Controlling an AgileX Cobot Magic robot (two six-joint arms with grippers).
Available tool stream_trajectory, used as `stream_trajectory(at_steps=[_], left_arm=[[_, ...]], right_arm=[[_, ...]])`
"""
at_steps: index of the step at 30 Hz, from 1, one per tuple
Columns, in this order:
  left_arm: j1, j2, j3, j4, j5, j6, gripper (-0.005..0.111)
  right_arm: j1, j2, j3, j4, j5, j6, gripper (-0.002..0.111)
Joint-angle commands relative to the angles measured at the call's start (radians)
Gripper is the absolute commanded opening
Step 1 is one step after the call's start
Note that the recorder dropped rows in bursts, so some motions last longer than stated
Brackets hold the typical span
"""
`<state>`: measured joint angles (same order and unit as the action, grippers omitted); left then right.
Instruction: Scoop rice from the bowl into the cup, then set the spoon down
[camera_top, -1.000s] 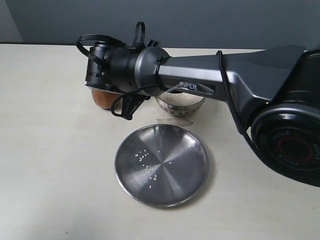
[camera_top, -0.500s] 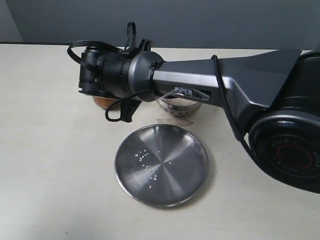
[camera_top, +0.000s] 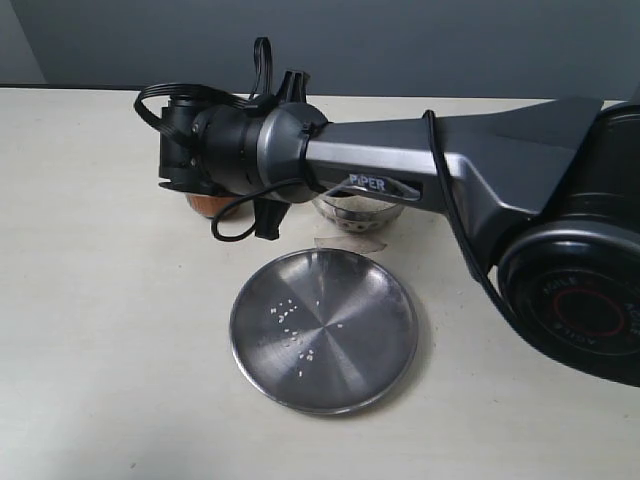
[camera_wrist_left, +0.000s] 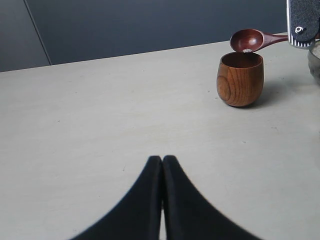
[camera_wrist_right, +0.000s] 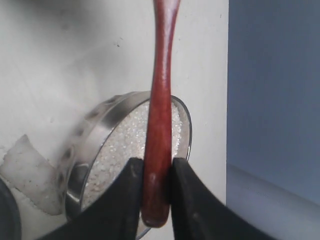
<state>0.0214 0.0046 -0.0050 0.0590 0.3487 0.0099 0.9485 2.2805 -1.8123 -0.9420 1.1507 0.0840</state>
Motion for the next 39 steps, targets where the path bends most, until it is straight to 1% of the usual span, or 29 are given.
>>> stream_trajectory(at_steps=[1,8,17,20,25,28,32,35,39], left_arm=[[-0.002,-0.005,0.005,0.006,-0.004,-0.002,0.000],[-0.002,-0.005,0.005,0.006,-0.004,-0.002,0.000],[-0.002,-0.005,0.005,0.006,-0.004,-0.002,0.000],[-0.002,-0.005,0.005,0.006,-0.004,-0.002,0.000],[-0.002,-0.005,0.005,0.006,-0.004,-0.002,0.000],[-0.002,-0.005,0.005,0.006,-0.004,-0.002,0.000],[-0.002,-0.005,0.005,0.006,-0.004,-0.002,0.000],[-0.002,-0.005,0.005,0.006,-0.004,-0.002,0.000],[-0.002,-0.005,0.005,0.006,-0.004,-0.002,0.000]], right_arm=[[0.001,-0.002,-0.008,-0.020,0.017,-0.026,-0.001],[0.007,-0.002,-0.008,-0.042,0.014,-0.028,-0.001],[0.012,-0.002,-0.008,-0.027,0.019,-0.028,-0.001],[0.012,-0.004,-0.008,0.002,0.023,0.067,-0.001],[0.001,-0.044,-0.008,0.125,0.004,0.202,-0.001],[-0.001,-0.082,-0.008,0.166,-0.005,0.256,-0.001],[-0.011,-0.136,-0.008,0.251,-0.006,0.260,-0.001],[-0.018,-0.167,-0.008,0.308,0.030,0.260,-0.001],[-0.039,-0.207,-0.006,0.452,0.070,0.210,-0.001]])
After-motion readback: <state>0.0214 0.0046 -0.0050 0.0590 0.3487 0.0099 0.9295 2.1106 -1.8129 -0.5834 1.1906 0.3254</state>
